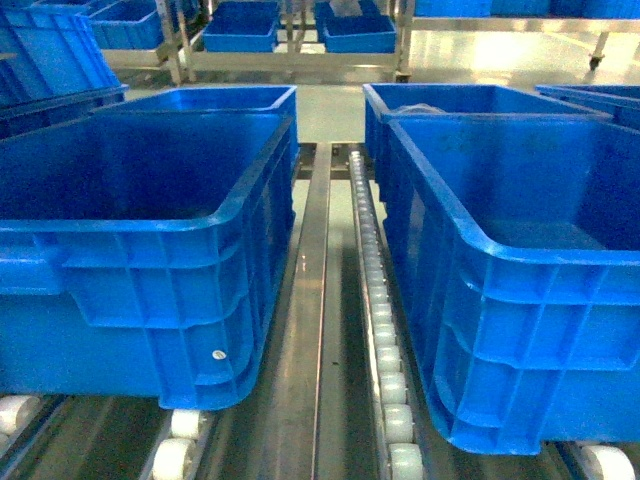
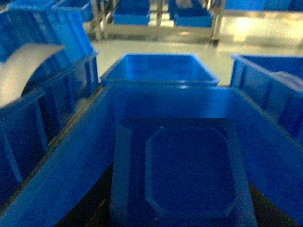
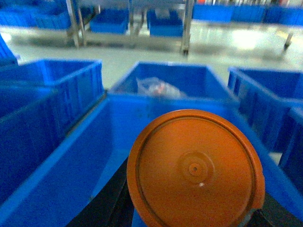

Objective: Sort blue parts and orange caps into right shelf containers

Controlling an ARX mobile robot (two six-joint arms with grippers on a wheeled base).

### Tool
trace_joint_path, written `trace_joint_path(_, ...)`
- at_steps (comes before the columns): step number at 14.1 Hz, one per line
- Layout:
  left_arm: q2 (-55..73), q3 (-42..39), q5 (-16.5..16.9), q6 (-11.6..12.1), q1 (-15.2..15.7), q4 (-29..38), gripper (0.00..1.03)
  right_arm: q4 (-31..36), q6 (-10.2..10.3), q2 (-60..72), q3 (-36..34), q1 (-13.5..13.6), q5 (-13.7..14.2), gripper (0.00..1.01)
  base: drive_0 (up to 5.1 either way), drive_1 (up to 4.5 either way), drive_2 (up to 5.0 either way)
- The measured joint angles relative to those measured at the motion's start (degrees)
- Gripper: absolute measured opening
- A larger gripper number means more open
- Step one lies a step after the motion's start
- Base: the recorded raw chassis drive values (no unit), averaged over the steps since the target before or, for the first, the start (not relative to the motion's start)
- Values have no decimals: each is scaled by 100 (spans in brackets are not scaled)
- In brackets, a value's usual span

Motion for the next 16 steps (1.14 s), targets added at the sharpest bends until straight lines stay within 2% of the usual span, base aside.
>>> trace_joint_path(2,1469,1034,-260,-208,22,-328,43,-516,122,1690,1040,-2,105,44,0,0,0)
trace_joint_path(3,1727,1440,-264,-330,9,-527,43,-627,170,2164,1469,-2,138,44,0,0,0)
trace_joint_path(4,1775,1641,-271,-413,-28,-527,46,-654,164,2356,1703,0,232,52,0,0,0)
trace_joint_path(5,1764,1768,-262,-411,-76,-452,61,-730,166,2398,1805,2,306,65,0,0,0)
trace_joint_path(7,1762,1792,-170,-400,-98,-494,83,-693,184,2400,1827,0,326,89,0,0,0)
trace_joint_path(8,1773,1792,-164,-391,-96,-492,100,-658,181,2422,1840,-2,278,99,0,0,0)
trace_joint_path(10,1770,1792,-142,-385,-79,-496,98,-623,157,2422,1864,-7,245,98,0,0,0)
trace_joint_path(11,1655,1703,-310,-356,-96,-444,98,-584,157,2417,1862,-7,365,98,0,0,0)
trace_joint_path(13,1390,1547,-437,-354,-101,-343,98,-396,162,2393,1827,-28,361,97,0,0,0)
trace_joint_path(14,1381,1362,-293,-260,-118,284,89,487,162,2299,1451,-96,219,85,0,0,0)
trace_joint_path(15,1093,772,-358,-208,-238,662,74,922,160,1956,831,-118,212,70,0,0,0)
trace_joint_path(16,785,260,-323,-197,-313,804,62,1062,160,1663,393,-118,212,57,0,0,0)
